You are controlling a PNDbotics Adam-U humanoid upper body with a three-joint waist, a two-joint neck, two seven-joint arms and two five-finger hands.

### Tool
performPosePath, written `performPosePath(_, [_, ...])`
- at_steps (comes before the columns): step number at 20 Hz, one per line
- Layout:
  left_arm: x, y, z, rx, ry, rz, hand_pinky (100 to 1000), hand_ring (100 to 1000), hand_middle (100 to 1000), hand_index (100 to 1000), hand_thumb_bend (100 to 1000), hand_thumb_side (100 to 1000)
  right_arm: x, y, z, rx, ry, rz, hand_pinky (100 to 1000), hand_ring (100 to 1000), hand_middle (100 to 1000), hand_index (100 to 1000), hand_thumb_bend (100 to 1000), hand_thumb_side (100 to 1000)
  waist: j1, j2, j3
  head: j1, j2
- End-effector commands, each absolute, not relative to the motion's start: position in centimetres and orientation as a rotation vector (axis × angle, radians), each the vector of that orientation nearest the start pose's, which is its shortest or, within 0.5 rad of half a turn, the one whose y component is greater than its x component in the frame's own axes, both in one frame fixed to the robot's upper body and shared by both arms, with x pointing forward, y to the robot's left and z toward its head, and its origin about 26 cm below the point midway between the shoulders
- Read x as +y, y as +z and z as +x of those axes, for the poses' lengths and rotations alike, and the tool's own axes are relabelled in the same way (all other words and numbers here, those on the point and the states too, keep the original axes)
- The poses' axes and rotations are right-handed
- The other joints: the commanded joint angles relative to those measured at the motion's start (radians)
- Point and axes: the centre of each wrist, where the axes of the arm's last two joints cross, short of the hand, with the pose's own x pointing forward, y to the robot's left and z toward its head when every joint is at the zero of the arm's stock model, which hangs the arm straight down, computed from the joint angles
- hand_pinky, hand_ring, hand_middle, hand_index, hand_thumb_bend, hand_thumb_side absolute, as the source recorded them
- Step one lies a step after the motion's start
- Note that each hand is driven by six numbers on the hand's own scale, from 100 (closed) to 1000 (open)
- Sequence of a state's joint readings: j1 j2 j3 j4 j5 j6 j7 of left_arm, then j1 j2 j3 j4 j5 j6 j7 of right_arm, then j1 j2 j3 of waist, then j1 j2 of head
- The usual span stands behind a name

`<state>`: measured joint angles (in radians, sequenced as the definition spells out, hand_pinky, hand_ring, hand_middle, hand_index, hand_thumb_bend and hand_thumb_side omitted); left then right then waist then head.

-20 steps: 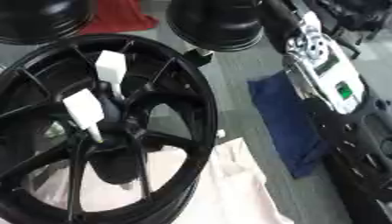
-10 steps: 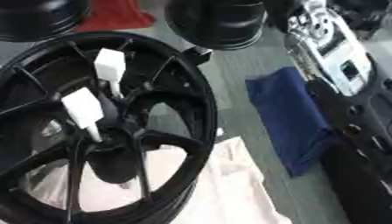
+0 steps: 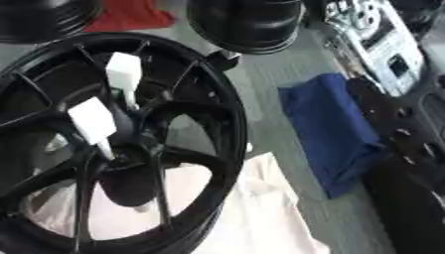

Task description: Pull the pin out of the wheel hub.

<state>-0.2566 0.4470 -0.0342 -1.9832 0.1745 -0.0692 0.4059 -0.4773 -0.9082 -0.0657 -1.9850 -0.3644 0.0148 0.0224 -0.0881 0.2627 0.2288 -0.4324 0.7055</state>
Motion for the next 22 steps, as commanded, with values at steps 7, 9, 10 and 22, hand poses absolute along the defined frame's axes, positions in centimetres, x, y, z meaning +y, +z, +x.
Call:
performPosePath(7, [27.6, 20.5, 29.5, -2.355, -0.017, 0.27, 810, 577, 604, 766, 316, 647, -32.0, 39.5, 27.2, -2.256, 1.579, -0.679, 884, 816, 604, 760, 100, 100, -0.024, 0.022, 0.024, -0.034, -0.037])
performPosePath(9, [27.6, 20.7, 29.6, -2.365, -0.027, 0.27, 810, 577, 603, 766, 315, 648, -31.8, 39.7, 27.2, -2.215, 1.707, -0.689, 881, 822, 623, 767, 100, 100, -0.034, 0.031, 0.038, -0.042, -0.048])
performPosePath(10, [27.6, 20.8, 29.6, -2.369, -0.033, 0.271, 810, 576, 603, 766, 314, 649, -31.7, 39.8, 27.1, -2.196, 1.764, -0.687, 880, 823, 630, 769, 100, 100, -0.041, 0.035, 0.046, -0.047, -0.053])
performPosePath(22, [27.6, 20.8, 29.6, -2.365, -0.049, 0.285, 812, 575, 602, 766, 307, 657, -29.5, 39.8, 26.7, -1.964, 2.076, -0.774, 861, 819, 685, 785, 100, 224, -0.074, 0.046, 0.079, -0.09, -0.056])
